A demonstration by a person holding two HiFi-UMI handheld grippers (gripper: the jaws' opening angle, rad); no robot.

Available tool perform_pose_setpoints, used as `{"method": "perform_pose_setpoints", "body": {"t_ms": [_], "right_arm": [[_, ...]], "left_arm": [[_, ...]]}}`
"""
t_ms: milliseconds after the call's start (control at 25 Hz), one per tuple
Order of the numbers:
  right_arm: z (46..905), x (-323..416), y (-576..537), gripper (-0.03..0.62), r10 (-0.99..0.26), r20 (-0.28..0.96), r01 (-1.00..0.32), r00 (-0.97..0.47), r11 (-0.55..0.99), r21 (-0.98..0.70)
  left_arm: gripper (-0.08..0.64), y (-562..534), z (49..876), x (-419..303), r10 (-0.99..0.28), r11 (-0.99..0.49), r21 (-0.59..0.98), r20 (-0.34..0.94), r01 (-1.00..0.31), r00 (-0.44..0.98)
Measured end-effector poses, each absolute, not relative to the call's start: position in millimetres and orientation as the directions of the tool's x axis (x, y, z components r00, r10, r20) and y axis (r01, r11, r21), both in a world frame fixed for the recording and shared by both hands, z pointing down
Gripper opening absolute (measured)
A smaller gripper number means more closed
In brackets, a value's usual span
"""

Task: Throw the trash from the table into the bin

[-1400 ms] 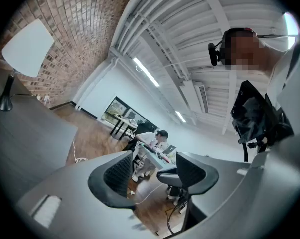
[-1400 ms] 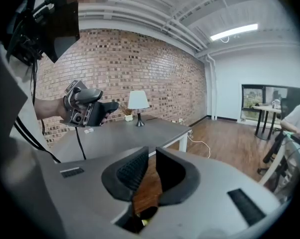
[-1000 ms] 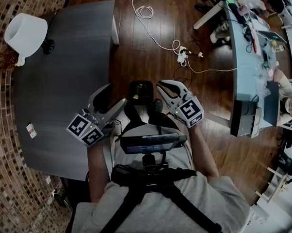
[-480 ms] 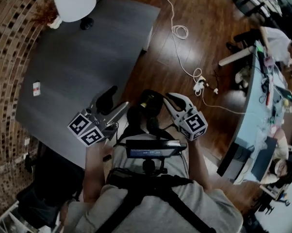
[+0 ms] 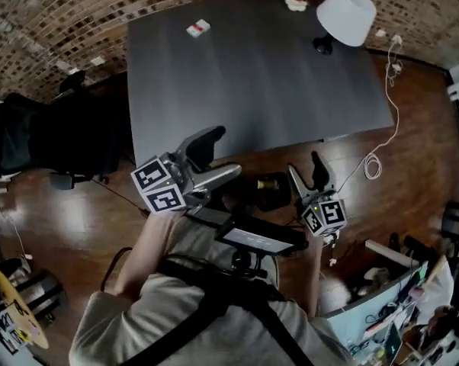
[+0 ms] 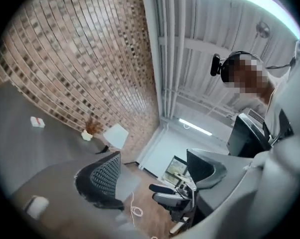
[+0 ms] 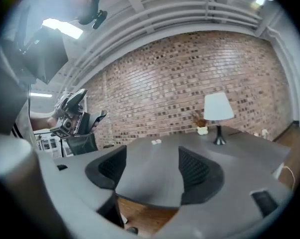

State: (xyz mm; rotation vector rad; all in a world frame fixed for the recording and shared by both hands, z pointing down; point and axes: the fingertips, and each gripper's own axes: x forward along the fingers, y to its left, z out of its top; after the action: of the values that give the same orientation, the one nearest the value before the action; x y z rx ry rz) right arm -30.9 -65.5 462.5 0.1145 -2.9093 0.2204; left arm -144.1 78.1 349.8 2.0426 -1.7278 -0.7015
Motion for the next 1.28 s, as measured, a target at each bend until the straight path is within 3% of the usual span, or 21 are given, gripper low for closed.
{"method": "perform_pose_setpoints", "body": {"t_ms": [200,560,720,840,1040,1280], "right_arm": [[454,-143,-28,0.313,0.132,0.283,0.135,-0.95,0.991,-0.009],[483,-293,6,0.281,0.215,0.386,0.231,-0.897,0.973,-0.005],[500,-353,-14,0.282,0.233,0.474,0.309,-0.849,0.947,0.087],[517,-421,-39,0.318,0.255,0.514,0.393,-0.819,0.902,0.179],[581,-543,-65,0.328,0.288,0.636,0.582,-0.715,0.75,0.315],[661,-651,-74,0.335,0.322,0.809,0.843,-0.491,0.41,0.349]], "left_arm": [[0.42,143,352,-230,-0.977,-0.007,0.582,-0.176,-0.813,-0.117],[0.41,229,362,-349,-0.962,0.102,0.577,-0.151,-0.81,-0.229],[0.41,239,371,-370,-0.949,0.149,0.599,-0.138,-0.786,-0.284],[0.41,246,381,-386,-0.934,0.205,0.612,-0.11,-0.764,-0.339],[0.396,258,401,-403,-0.886,0.345,0.641,-0.02,-0.686,-0.464],[0.385,244,413,-424,-0.836,0.468,0.644,0.101,-0.605,-0.539]]}}
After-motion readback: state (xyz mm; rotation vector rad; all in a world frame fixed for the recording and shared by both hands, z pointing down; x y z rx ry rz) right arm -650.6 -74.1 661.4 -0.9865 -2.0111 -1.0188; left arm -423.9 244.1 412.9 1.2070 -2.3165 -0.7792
